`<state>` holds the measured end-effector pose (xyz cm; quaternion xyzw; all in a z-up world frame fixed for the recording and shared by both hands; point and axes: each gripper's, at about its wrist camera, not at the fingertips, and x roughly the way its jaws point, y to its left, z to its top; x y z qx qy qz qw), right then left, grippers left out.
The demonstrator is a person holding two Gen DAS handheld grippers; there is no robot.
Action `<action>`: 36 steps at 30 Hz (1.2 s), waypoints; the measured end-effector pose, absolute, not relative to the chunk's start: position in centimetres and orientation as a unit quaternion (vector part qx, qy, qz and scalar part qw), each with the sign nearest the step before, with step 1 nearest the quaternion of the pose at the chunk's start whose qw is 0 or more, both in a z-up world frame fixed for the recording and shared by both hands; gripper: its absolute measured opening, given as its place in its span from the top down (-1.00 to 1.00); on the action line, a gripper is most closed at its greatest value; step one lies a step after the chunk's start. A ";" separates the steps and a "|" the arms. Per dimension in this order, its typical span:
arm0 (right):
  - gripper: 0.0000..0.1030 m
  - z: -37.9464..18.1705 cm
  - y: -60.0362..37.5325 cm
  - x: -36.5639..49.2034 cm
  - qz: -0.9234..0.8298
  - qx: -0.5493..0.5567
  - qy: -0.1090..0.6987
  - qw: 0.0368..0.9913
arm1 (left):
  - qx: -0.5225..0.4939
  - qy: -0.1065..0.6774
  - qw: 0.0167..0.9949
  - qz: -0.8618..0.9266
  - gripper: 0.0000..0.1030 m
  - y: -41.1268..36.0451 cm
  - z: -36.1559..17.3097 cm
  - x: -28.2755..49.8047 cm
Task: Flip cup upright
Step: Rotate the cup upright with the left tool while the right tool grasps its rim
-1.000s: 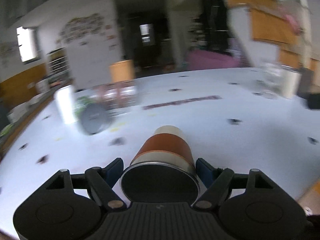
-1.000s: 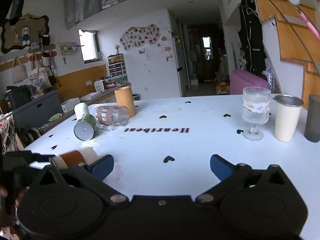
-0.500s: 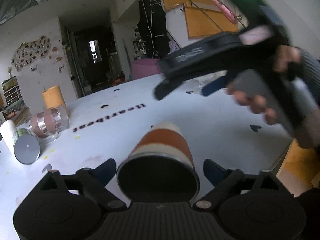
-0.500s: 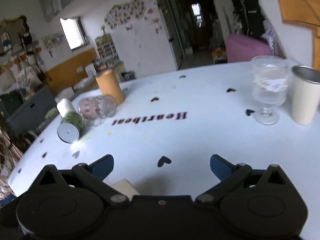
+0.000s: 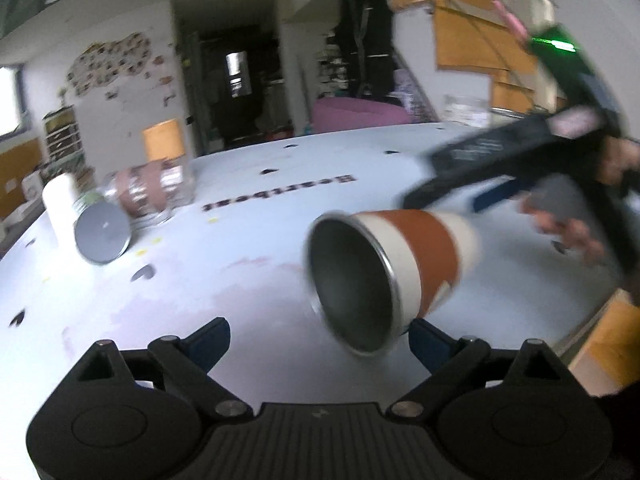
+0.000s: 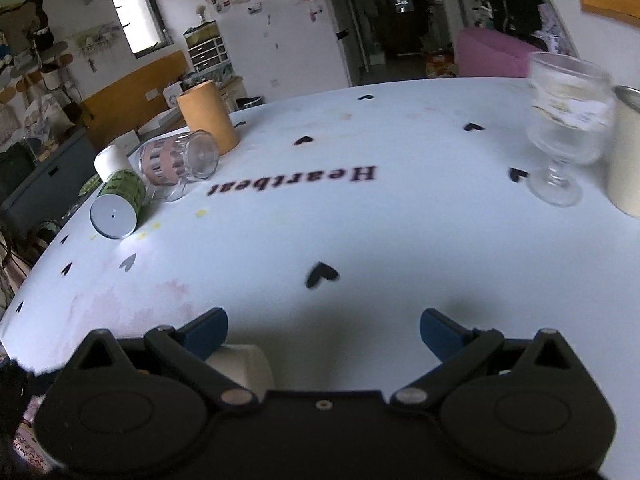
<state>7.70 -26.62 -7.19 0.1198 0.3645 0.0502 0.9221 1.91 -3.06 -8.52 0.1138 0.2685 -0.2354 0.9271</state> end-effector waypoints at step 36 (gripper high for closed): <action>-1.00 -5.9 -25.0 11.4 0.172 0.266 0.469 0.824 | -0.022 0.334 0.896 -0.291 -0.87 -2.7 -6.7 3.4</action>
